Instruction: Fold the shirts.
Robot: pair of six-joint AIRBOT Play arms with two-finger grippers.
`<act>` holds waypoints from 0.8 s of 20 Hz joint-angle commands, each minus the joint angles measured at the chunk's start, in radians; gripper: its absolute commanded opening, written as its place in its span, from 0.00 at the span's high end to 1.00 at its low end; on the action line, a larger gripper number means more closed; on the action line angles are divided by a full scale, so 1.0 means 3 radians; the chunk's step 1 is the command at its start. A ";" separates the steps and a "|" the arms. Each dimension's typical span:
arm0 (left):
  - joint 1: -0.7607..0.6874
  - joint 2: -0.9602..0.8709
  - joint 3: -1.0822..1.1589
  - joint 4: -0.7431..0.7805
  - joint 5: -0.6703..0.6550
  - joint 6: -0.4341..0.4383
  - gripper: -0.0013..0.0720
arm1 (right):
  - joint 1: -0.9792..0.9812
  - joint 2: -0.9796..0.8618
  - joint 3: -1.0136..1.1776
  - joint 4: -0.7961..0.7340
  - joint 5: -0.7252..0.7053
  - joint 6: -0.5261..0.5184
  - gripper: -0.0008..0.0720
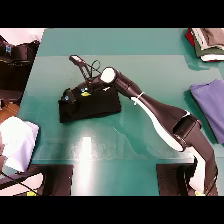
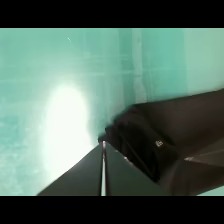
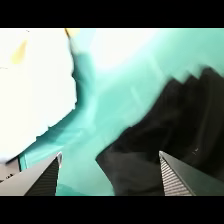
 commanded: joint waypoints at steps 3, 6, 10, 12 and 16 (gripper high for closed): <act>0.0004 0.0003 0.0003 -0.0025 -0.0125 0.0005 0.95 | -0.0392 0.0572 -0.0451 -0.0243 0.0336 -0.0159 0.09; 0.0004 0.0003 -0.0001 -0.0042 -0.0126 0.0001 0.95 | -0.0980 0.0989 -0.1150 -0.0271 0.0795 -0.0066 0.10; 0.0001 0.0001 -0.0233 -0.0659 -0.0070 0.0034 0.95 | -0.1710 0.1344 -0.2036 -0.0268 0.0816 0.0191 0.10; -0.0086 0.0001 -0.0573 -0.0726 0.0094 0.0045 0.95 | -0.1918 0.1347 -0.2267 -0.0238 0.0819 0.0191 0.10; -0.0205 -0.0037 -0.1204 -0.0731 0.0303 0.0045 0.95 | -0.1999 0.1256 -0.2510 -0.0238 0.0813 0.0186 0.09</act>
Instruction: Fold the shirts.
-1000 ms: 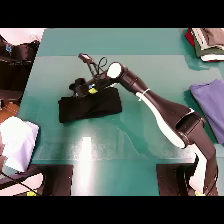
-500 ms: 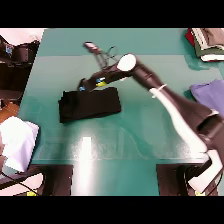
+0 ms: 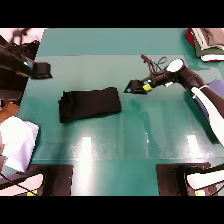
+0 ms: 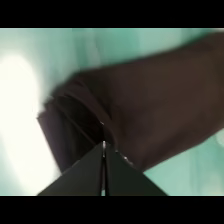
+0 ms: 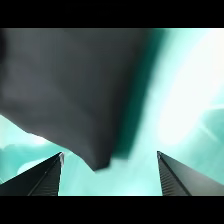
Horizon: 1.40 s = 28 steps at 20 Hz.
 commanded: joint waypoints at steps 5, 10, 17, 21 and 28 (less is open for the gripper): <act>-0.0085 -0.0029 -0.0571 -0.0116 0.0195 0.0008 0.95 | -0.0093 -0.0515 0.0009 0.0585 0.0189 -0.0088 0.09; -0.0085 -0.0029 -0.0570 -0.0120 0.0196 0.0009 0.95 | 0.0252 -0.1035 0.0507 0.0788 0.0248 -0.0080 0.09; -0.0085 -0.0029 -0.0570 -0.0118 0.0207 0.0038 0.95 | 0.0776 -0.1423 0.0866 0.1231 -0.0167 -0.0057 0.29; -0.0085 -0.0029 -0.0570 -0.0116 0.0205 0.0065 0.95 | 0.0898 -0.1418 0.1080 0.1221 -0.0136 -0.0460 0.95; -0.0085 -0.0029 -0.0570 -0.0116 0.0181 0.0146 0.95 | 0.0365 -0.0573 0.1433 0.0479 0.0121 -0.0079 0.96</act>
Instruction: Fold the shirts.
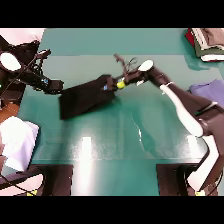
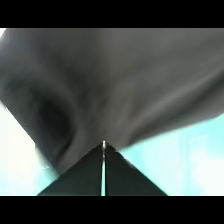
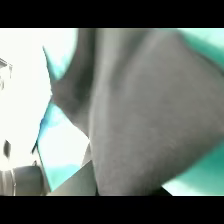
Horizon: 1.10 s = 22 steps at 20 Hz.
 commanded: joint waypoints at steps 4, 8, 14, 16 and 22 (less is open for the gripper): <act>-0.0001 -0.0001 -0.0001 0.0000 -0.0023 0.0022 0.95 | -0.0863 0.0811 0.0219 -0.1058 0.0298 0.0507 0.96; -0.0001 -0.0003 -0.0001 -0.0003 -0.0050 0.0019 0.95 | -0.1668 0.1055 0.0220 -0.1326 0.0346 0.0655 0.96; -0.0001 -0.0003 -0.0001 -0.0004 -0.0137 -0.0008 0.95 | -0.2749 0.1092 0.0220 -0.1305 0.0230 0.0626 0.96; -0.0001 -0.0003 -0.0001 -0.0005 -0.0163 -0.0008 0.95 | -0.3015 0.1114 0.0220 -0.1297 0.0198 0.0601 0.96; -0.0001 -0.0003 -0.0001 -0.0010 -0.0153 -0.0047 0.95 | -0.3431 0.1434 0.0220 -0.1305 0.0182 0.0449 0.96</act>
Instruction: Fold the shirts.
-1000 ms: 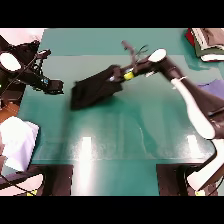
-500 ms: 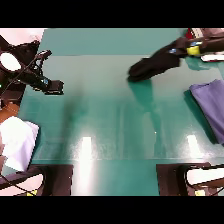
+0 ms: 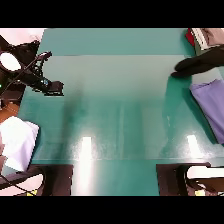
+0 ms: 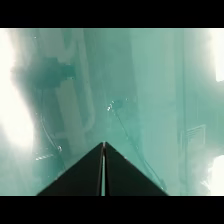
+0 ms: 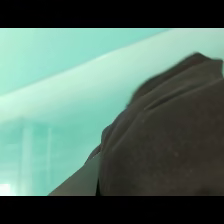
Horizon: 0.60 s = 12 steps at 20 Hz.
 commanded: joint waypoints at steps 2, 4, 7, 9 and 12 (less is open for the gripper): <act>-0.0001 -0.0003 -0.0001 -0.0028 -0.0006 -0.0029 0.95 | -0.0290 0.0262 0.0004 -0.0024 0.0011 -0.0071 0.96; -0.0001 -0.0003 -0.0001 -0.0050 -0.0011 -0.0028 0.95 | -0.0375 0.0378 0.0004 -0.0043 0.0056 -0.0067 0.96; -0.0001 -0.0003 -0.0001 -0.0051 -0.0014 -0.0024 0.95 | -0.0504 0.0521 0.0004 -0.0203 0.0203 -0.0015 0.96; -0.0001 -0.0003 -0.0001 -0.0051 -0.0013 -0.0013 0.95 | -0.0557 0.0617 0.0003 -0.0609 0.0398 0.0148 0.96; -0.0001 -0.0003 -0.0001 -0.0052 -0.0010 0.0013 0.95 | -0.0556 0.0680 0.0003 -0.1401 0.0819 0.0395 0.96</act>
